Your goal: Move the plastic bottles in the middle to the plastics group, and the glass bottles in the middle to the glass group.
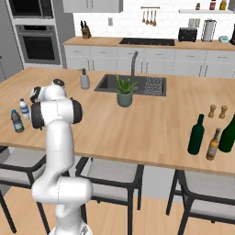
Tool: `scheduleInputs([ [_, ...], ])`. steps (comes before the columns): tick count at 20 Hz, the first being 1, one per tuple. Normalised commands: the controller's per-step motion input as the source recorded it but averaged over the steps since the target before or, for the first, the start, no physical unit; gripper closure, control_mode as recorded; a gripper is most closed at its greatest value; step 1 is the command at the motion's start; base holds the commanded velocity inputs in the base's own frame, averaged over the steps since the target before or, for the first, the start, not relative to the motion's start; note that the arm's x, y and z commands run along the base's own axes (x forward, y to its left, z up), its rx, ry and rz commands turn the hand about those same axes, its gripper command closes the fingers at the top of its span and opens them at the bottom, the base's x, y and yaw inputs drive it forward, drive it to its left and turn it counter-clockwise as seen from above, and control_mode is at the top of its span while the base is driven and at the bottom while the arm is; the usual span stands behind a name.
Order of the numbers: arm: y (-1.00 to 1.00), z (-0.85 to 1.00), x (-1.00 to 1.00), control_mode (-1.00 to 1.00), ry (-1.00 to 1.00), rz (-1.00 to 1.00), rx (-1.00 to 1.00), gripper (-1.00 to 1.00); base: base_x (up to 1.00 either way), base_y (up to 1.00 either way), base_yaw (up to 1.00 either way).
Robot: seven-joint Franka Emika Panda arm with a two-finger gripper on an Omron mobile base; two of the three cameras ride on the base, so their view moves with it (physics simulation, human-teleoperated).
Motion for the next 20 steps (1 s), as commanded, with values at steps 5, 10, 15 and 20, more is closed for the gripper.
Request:
scheduleInputs([
  [5, 0.00, 0.00, 0.00, -1.00, 0.00, 0.00, 0.00, -1.00, 0.00, 0.00, 0.00],
  [10, 0.00, 0.16, -0.01, -1.00, -0.01, 0.00, 0.00, -1.00, 0.00, 0.00, 0.00],
  [15, 0.00, 0.52, -0.02, -1.00, 0.00, 0.00, 0.00, -1.00, 0.00, 0.00, 0.00],
  [20, -0.08, 0.52, -0.10, -1.00, 0.00, -0.02, 0.00, -1.00, 0.00, 0.00, 0.00],
])
